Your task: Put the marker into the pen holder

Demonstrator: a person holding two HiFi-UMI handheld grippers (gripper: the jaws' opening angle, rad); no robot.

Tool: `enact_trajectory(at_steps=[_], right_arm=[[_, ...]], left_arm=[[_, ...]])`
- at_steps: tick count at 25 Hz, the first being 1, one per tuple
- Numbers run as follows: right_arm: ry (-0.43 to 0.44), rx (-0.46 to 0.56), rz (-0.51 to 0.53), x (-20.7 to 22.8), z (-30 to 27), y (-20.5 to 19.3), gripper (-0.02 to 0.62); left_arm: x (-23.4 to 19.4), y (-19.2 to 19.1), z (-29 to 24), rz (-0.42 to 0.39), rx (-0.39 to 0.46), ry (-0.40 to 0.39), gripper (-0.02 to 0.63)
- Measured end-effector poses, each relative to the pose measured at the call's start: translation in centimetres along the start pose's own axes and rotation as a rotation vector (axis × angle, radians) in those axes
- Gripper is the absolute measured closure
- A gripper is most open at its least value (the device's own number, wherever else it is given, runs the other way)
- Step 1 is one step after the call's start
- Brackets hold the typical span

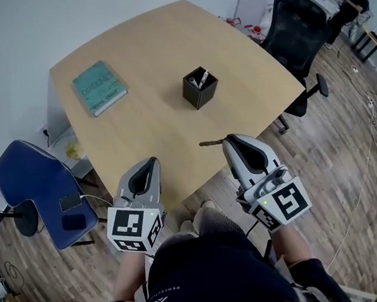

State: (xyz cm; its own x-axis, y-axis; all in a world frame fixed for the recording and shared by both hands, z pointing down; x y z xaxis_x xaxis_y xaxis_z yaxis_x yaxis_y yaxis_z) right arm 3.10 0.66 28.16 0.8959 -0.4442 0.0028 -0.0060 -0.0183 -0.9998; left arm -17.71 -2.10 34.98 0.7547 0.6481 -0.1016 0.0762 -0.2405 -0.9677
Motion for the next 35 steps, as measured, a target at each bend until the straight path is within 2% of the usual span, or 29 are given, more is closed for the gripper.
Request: enact_trajectory(at_steps=[5, 9, 21, 35], right_arm=[[0.011, 0.013, 0.001, 1.9, -2.1, 0.1, 0.572], [0.046, 0.019, 0.000, 4.0, -4.4, 0.0, 0.572], [0.150, 0.005, -0.008, 13.1, -10.7, 1.2, 0.572], [0.296, -0.071, -0.032, 18.9, -16.4, -2.0, 0.572]], left_arm=[[-0.6, 0.3, -1.7, -0.002, -0.002, 0.016, 0.600], [-1.7, 0.7, -3.7, 0.006, -0.002, 0.064, 0.600], [-2.8, 3.0, -12.4, 0.061, -0.017, 0.176, 0.600], [-2.8, 2.4, -18.1, 0.125, -0.046, 0.299, 0.600]])
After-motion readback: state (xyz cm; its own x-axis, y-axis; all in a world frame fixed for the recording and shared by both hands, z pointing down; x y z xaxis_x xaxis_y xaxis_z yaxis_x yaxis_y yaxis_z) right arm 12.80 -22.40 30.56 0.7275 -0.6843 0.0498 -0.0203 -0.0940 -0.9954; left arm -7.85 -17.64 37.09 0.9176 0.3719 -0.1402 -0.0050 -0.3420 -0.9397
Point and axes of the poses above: the fingertips, and each gripper's own axes: z backward along the fingers, x to its right, y out of its top, the point moved 6 cm from there along z, backward along the fingers, and after that the axes turned 3 degrees about -y, right-handed, at the moved point
